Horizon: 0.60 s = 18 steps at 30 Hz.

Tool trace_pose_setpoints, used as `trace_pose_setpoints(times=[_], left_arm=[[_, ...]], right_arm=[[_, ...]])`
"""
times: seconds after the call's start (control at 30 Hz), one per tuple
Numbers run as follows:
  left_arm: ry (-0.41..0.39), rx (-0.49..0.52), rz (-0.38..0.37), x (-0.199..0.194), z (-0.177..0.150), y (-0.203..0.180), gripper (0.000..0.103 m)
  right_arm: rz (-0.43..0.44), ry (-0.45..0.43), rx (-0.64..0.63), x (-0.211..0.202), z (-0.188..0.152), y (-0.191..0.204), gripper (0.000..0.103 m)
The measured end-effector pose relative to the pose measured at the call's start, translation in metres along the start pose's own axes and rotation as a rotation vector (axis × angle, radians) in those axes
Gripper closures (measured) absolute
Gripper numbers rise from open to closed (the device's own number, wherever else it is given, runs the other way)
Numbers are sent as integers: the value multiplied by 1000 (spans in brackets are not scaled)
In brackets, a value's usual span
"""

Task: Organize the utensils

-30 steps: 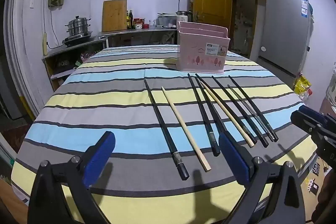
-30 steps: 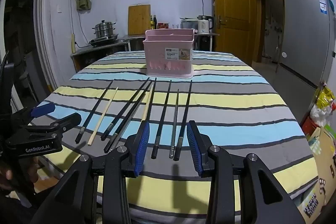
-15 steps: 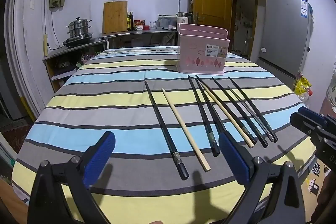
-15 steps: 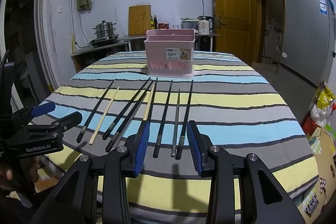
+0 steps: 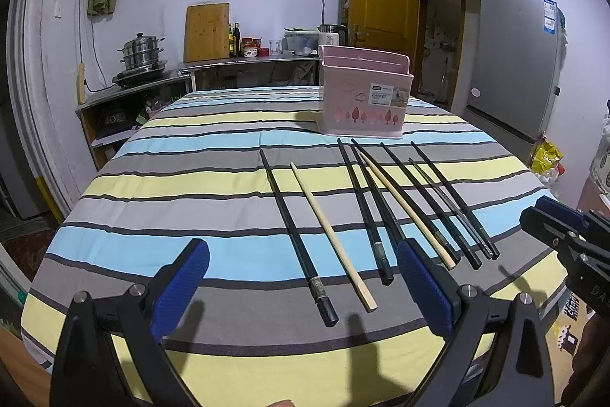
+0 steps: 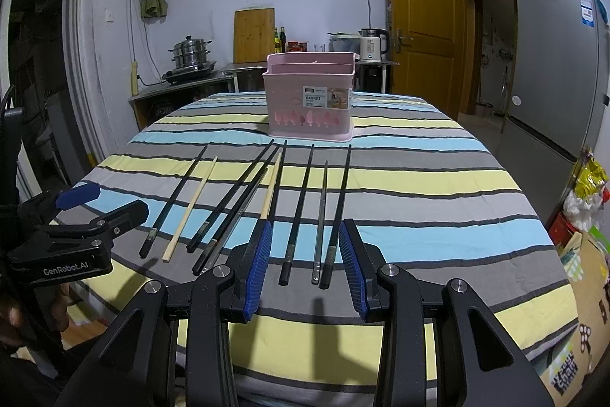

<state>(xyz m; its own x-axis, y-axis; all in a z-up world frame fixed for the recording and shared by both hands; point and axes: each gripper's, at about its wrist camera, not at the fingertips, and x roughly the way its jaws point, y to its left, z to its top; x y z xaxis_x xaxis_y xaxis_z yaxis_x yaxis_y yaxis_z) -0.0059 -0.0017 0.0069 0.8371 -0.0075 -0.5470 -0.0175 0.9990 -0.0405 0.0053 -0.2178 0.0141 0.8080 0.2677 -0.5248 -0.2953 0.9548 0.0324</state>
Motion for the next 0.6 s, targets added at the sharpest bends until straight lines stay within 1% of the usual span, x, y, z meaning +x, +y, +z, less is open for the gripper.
trace_pose_setpoints(times=[0.6], left_arm=[[-4,4,-1,-2,1,-1,3]], right_arm=[[3,-5,1,1,3,1,65]])
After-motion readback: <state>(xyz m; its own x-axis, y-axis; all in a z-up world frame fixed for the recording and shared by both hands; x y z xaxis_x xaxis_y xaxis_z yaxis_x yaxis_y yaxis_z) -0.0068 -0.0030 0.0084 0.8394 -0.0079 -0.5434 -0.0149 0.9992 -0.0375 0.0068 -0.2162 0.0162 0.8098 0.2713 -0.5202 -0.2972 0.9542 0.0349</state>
